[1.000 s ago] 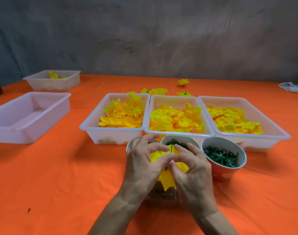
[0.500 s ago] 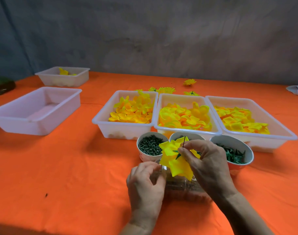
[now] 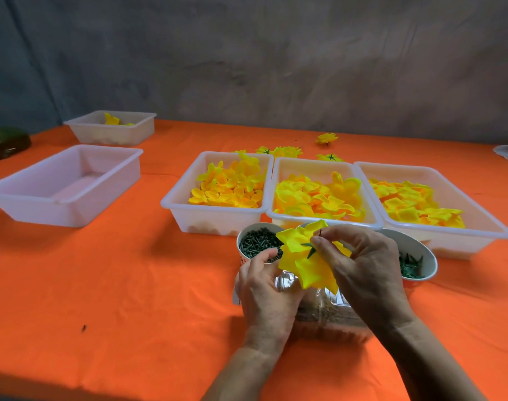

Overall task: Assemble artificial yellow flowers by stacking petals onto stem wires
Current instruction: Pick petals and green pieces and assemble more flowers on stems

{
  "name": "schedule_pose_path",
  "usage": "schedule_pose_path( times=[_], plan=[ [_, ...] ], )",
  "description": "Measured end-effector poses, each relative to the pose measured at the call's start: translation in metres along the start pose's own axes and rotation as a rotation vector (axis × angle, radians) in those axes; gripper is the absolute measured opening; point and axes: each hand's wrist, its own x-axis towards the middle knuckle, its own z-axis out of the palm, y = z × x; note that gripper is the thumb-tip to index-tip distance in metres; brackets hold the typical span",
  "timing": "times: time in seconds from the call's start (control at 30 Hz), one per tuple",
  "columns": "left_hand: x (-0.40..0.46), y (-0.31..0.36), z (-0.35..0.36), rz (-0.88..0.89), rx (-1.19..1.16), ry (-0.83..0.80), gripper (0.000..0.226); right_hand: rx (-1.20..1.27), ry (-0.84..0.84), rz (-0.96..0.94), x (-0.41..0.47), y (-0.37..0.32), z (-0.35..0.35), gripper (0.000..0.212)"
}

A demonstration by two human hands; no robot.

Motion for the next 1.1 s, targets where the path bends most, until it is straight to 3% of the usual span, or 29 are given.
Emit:
schedule_pose_path(
  times=[0.2,0.3,0.37,0.57,0.7,0.8,0.9,1.0,1.1],
  plan=[
    [0.003,0.006,0.002,-0.053,-0.188,-0.049,0.043,0.025,-0.019,0.006,0.004,-0.004,-0.004,0.005],
    [0.007,0.005,0.004,-0.027,-0.232,-0.087,0.028,0.049,-0.020,0.007,0.006,-0.006,-0.006,0.005],
    [0.008,0.004,0.006,-0.028,-0.258,-0.102,0.031,0.072,-0.022,0.008,0.008,-0.007,-0.008,0.005],
    [0.011,-0.002,0.007,0.033,-0.139,-0.155,0.014,0.086,-0.031,0.008,0.013,-0.011,-0.012,0.006],
    [0.011,0.000,0.004,0.098,-0.015,-0.151,0.015,0.140,0.034,-0.013,0.022,-0.017,-0.018,0.010],
    [0.010,0.002,0.002,0.102,-0.025,-0.170,0.028,0.289,0.054,0.032,0.032,-0.018,-0.024,0.011],
    [0.010,0.001,0.000,0.113,-0.028,-0.181,0.024,0.562,0.094,0.191,0.036,-0.015,-0.027,0.018],
    [0.009,0.000,0.000,0.145,-0.017,-0.164,0.011,0.829,0.075,0.491,0.038,-0.005,-0.024,0.012],
    [0.009,0.000,-0.001,0.196,0.003,-0.131,0.011,1.072,0.058,0.770,0.039,0.003,-0.020,0.010]
  ],
)
